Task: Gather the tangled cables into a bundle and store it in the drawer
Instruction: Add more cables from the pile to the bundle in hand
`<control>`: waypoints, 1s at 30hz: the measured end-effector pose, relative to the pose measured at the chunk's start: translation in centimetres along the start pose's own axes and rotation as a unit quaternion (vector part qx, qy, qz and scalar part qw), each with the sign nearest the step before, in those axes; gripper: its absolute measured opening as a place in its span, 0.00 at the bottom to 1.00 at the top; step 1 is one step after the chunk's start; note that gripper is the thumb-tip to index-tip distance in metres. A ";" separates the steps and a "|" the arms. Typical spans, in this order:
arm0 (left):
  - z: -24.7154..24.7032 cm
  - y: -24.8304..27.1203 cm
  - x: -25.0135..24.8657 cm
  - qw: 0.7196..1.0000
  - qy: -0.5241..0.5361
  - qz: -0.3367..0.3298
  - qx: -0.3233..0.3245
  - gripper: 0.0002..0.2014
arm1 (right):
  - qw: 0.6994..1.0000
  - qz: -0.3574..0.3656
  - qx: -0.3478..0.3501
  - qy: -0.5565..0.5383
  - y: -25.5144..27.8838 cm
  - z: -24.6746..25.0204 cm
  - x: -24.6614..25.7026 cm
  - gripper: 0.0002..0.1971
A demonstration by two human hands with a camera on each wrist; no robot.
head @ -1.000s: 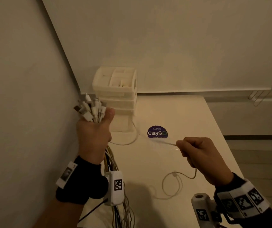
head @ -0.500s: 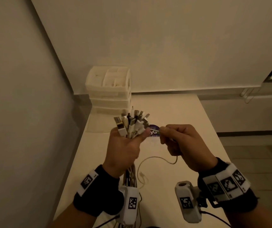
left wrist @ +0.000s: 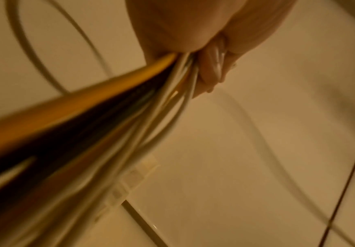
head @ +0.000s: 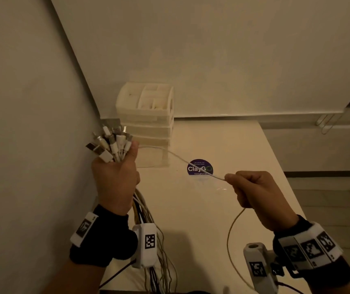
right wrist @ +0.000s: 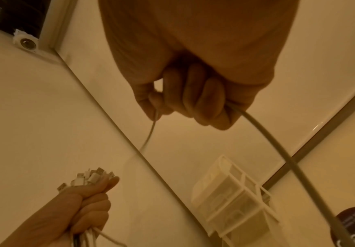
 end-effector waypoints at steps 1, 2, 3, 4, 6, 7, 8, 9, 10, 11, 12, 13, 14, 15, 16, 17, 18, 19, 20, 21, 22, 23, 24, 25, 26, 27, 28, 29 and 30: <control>-0.2 0.4 -0.1 1.000 -0.019 -0.015 0.007 0.07 | 1.000 -0.002 -0.015 -0.011 -0.2 0.0 0.0 0.24; -0.7 0.9 -0.4 0.999 -0.036 -0.032 0.025 0.05 | 0.999 -0.002 -0.022 -0.026 -0.4 -0.2 0.1 0.23; -1.6 1.5 -0.8 0.996 -0.045 -0.047 0.057 0.05 | 0.999 -0.001 -0.021 -0.043 -0.5 -0.7 0.5 0.23; -2.7 2.4 -1.1 0.992 -0.047 -0.054 0.104 0.05 | 0.998 0.001 -0.015 -0.056 -0.7 -1.3 1.0 0.23; -5.4 4.5 -1.5 0.972 -0.058 -0.043 0.223 0.06 | 0.997 0.011 0.012 -0.077 -1.1 -2.8 2.4 0.20; -6.7 5.7 -1.6 0.955 -0.082 -0.037 0.283 0.07 | 0.995 0.018 0.026 -0.090 -1.1 -3.5 3.1 0.19; -7.7 6.8 -1.6 0.939 -0.104 -0.033 0.325 0.07 | 0.993 0.024 0.036 -0.106 -1.2 -4.1 3.6 0.18; -8.1 7.4 -1.4 0.933 -0.117 -0.031 0.339 0.08 | 0.991 0.026 0.039 -0.121 -1.3 -4.4 4.0 0.20; -8.1 7.6 -1.4 0.936 -0.118 -0.035 0.331 0.08 | 0.990 0.025 0.038 -0.132 -1.4 -4.6 4.2 0.22; -7.7 7.2 -1.2 0.944 -0.112 -0.039 0.308 0.08 | 0.990 0.026 0.037 -0.135 -1.4 -4.6 4.2 0.22; -7.3 6.8 -1.1 0.952 -0.102 -0.040 0.285 0.10 | 0.990 0.029 0.040 -0.129 -1.3 -4.6 4.1 0.22; -6.9 6.3 -0.9 0.959 -0.093 -0.037 0.266 0.10 | 0.991 0.032 0.047 -0.120 -1.2 -4.6 4.0 0.21; -6.5 5.8 -0.8 0.964 -0.085 -0.032 0.250 0.10 | 0.992 0.030 0.056 -0.112 -1.0 -4.7 3.8 0.20; -6.1 5.3 -0.7 0.969 -0.078 -0.023 0.235 0.10 | 0.992 0.024 0.064 -0.110 -0.8 -4.8 3.5 0.19; -5.6 4.7 -0.6 0.973 -0.073 -0.013 0.218 0.10 | 0.992 0.016 0.069 -0.109 -0.7 -4.7 3.1 0.18; -5.1 4.1 -0.5 0.977 -0.068 -0.004 0.200 0.09 | 0.992 0.009 0.069 -0.107 -0.6 -4.6 2.8 0.17; -4.6 3.4 -0.4 0.981 -0.060 0.002 0.183 0.08 | 0.993 0.004 0.067 -0.100 -0.5 -4.3 2.6 0.16; -4.0 2.7 -0.4 0.985 -0.046 0.010 0.164 0.07 | 0.994 0.001 0.064 -0.092 -0.5 -4.2 2.4 0.16; -3.4 1.9 -0.4 0.990 -0.031 0.016 0.139 0.07 | 0.994 -0.003 0.063 -0.085 -0.4 -4.0 2.2 0.15; -2.6 1.2 -0.4 0.993 -0.017 0.023 0.112 0.07 | 0.995 -0.007 0.060 -0.080 -0.4 -3.9 2.0 0.15; -2.0 0.6 -0.5 0.996 -0.007 0.028 0.087 0.08 | 0.995 -0.012 0.058 -0.077 -0.3 -3.6 1.7 0.15; -1.5 0.1 -0.4 0.997 -0.001 0.032 0.069 0.08 | 0.996 -0.017 0.055 -0.074 -0.2 -3.5 1.4 0.15; -1.0 -0.5 -0.4 0.998 0.002 0.033 0.054 0.11 | 0.996 -0.021 0.054 -0.072 -0.2 -3.3 1.2 0.14; -0.6 -0.9 -0.3 0.999 0.005 0.036 0.039 0.15 | 0.996 -0.024 0.055 -0.071 -0.2 -3.2 1.0 0.14; -0.1 -1.4 0.0 0.999 0.007 0.038 0.022 0.18 | 0.996 -0.028 0.053 -0.071 -0.2 -3.1 0.9 0.14; 0.3 -1.7 0.3 0.999 0.008 0.044 0.003 0.19 | 0.996 -0.033 0.048 -0.071 -0.2 -3.0 0.7 0.14; 0.7 -2.1 0.6 0.999 0.004 0.045 -0.012 0.19 | 0.996 -0.038 0.041 -0.071 -0.3 -2.9 0.6 0.15; 0.9 -2.2 0.8 0.999 -0.006 0.040 -0.020 0.17 | 0.996 -0.042 0.034 -0.075 -0.3 -2.8 0.5 0.15; 1.0 -2.2 0.8 0.999 -0.025 0.029 -0.019 0.16 | 0.995 -0.045 0.026 -0.081 -0.4 -2.6 0.4 0.15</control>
Point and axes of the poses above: each hand's wrist, its own y-axis away from the middle knuckle, its own z-axis out of the back of the hand, x = y × z, the point moved 6 cm from there along -y, towards the middle knuckle, and after that the axes turned 2 degrees about -x, right-handed, at the moved point
